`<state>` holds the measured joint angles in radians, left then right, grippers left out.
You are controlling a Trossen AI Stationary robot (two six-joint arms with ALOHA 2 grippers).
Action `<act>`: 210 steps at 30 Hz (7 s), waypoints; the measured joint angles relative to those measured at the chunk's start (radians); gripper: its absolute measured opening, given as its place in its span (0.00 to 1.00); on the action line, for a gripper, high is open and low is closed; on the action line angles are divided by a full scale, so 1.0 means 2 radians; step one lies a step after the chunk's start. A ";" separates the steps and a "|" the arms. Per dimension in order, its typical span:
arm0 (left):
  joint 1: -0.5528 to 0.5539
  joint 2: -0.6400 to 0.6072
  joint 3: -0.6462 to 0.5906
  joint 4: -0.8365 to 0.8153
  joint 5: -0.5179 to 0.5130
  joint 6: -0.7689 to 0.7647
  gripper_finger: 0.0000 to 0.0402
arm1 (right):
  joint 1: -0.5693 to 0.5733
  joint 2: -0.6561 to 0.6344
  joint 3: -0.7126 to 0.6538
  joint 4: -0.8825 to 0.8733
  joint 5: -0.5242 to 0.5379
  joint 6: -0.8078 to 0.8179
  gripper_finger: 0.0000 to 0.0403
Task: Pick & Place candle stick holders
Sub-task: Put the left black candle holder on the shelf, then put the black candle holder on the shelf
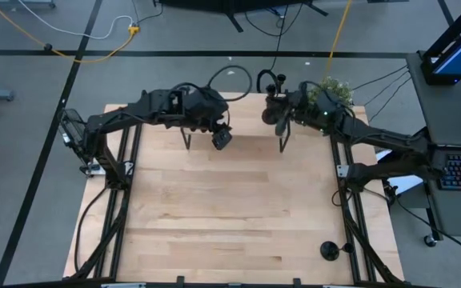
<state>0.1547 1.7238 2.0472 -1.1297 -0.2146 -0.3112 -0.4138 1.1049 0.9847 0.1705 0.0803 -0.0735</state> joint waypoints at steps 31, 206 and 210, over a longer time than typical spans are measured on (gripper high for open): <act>-0.005 0.004 -0.063 -0.009 -0.010 -0.036 0.60 | -0.058 0.000 -0.175 0.181 0.015 0.078 0.02; -0.314 -0.199 -0.499 0.600 -0.053 -0.170 0.60 | 0.685 -0.098 -0.032 -0.496 -0.186 0.318 0.38; -0.314 -0.199 -0.499 0.600 -0.055 -0.170 0.60 | 0.696 -0.074 -0.032 -0.510 -0.184 0.312 0.38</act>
<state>-0.4728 1.3262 1.0496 0.0711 -0.3237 -0.6518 0.9773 0.9563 0.9215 -0.8500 -0.2885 0.5510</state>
